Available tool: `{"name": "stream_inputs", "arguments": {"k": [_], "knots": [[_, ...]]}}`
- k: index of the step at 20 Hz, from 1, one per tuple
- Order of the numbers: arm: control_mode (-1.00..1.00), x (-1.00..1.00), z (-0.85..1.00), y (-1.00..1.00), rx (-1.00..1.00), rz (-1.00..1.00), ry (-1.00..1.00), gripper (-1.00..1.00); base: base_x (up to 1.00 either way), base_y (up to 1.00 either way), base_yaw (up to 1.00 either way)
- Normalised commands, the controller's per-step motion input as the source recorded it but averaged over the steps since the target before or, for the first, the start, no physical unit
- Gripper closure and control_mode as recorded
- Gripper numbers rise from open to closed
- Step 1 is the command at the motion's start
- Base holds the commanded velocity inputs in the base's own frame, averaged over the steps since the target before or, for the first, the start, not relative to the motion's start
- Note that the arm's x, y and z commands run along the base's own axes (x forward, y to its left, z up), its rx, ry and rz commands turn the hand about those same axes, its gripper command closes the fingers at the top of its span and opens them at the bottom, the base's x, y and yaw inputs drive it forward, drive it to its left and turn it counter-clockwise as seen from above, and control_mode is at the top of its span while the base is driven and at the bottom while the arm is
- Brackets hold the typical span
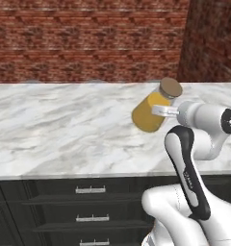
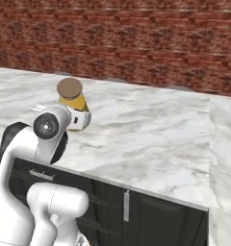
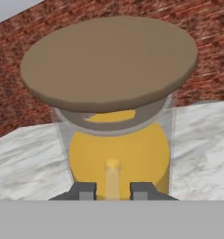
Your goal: Place the pitcher and cup on the dining counter for serving.
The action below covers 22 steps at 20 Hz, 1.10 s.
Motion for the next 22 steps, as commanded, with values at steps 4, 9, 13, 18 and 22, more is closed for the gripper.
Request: {"name": "stream_inputs", "arguments": {"k": [4, 9, 13, 18, 22], "knots": [[1.0, 0.0, 0.0, 0.0, 0.0, 0.0, 0.0, 1.0, -0.01, 0.18, 0.06], [1.0, 0.0, 0.0, 0.0, 0.0, 0.0, 0.0, 1.0, -0.01, 0.97, 0.12], [1.0, 0.0, 0.0, 0.0, 0.0, 0.0, 0.0, 1.0, 0.0, 1.0, 0.11], [1.0, 0.0, 0.0, 0.0, 0.0, 0.0, 0.0, 1.0, -0.07, 1.0, 0.16], [1.0, 0.0, 0.0, 0.0, 0.0, 0.0, 0.0, 1.0, -0.16, 1.0, 0.16]]}}
